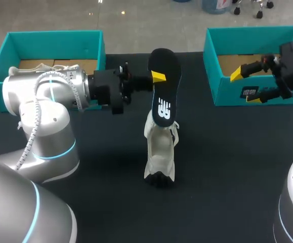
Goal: Take the shoe out of the shoebox, open the shoe tongue, remove and reinsert the insole, then place the shoe into the shoebox
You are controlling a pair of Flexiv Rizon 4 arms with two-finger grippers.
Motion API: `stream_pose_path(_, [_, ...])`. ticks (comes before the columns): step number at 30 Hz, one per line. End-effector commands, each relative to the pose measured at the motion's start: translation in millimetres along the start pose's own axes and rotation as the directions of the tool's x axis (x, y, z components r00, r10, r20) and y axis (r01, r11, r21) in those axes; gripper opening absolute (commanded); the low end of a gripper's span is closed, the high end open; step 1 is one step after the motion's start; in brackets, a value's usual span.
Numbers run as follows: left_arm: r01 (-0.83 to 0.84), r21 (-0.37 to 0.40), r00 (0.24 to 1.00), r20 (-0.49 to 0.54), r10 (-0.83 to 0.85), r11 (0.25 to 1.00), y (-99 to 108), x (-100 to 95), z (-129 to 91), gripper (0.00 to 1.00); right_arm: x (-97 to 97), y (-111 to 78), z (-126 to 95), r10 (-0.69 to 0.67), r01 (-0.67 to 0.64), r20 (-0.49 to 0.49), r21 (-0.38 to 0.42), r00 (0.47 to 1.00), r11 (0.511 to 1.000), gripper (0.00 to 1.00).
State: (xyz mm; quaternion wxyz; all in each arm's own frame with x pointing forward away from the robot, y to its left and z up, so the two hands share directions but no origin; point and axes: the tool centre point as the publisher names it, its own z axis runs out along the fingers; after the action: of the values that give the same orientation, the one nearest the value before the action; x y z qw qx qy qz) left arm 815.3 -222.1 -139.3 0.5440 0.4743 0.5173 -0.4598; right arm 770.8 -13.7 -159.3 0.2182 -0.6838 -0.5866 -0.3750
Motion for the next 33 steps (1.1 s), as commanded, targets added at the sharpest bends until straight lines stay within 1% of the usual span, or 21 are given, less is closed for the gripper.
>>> stream_pose_path(1, [-0.002, 0.0, 1.0, 0.0, 0.002, 1.0, 0, 0.1, 0, 0.0, -4.2, -15.8, -13, -0.004, 0.004, 0.022, -0.012, 1.0, 1.0, 1.0])
stream_pose_path(11, [-0.002, 0.0, 1.0, 0.0, 0.002, 1.0, 0, 0.1, 0, 0.0, -21.3, -36.9, -20, 0.034, -0.033, 0.054, -0.008, 0.998, 0.999, 1.0])
stream_pose_path(14, [-0.002, 0.0, 1.0, 0.0, 0.002, 1.0, 0, 0.1, 0, 0.0, -23.8, -39.0, -20, 0.042, -0.043, 0.053, 0.016, 0.998, 0.999, 1.0])
stream_pose_path(30, [-0.002, 0.0, 1.0, 0.0, 0.002, 1.0, 0, 0.1, 0, 0.0, -23.8, -39.0, -20, 0.042, -0.043, 0.053, 0.016, 0.998, 0.999, 1.0])
stream_pose_path(32, [0.136, 0.02, 0.989, 0.059, -0.137, 0.991, -6, -4.9, -2, 0.0, -23.8, -39.0, -20, 0.042, -0.043, 0.053, 0.016, 0.998, 0.999, 1.0])
stream_pose_path(33, [0.191, 0.021, 0.98, 0.06, -0.192, 0.981, -10, -8.1, -4, 0.0, -23.8, -39.0, -20, 0.042, -0.043, 0.053, 0.016, 0.998, 0.999, 1.0])
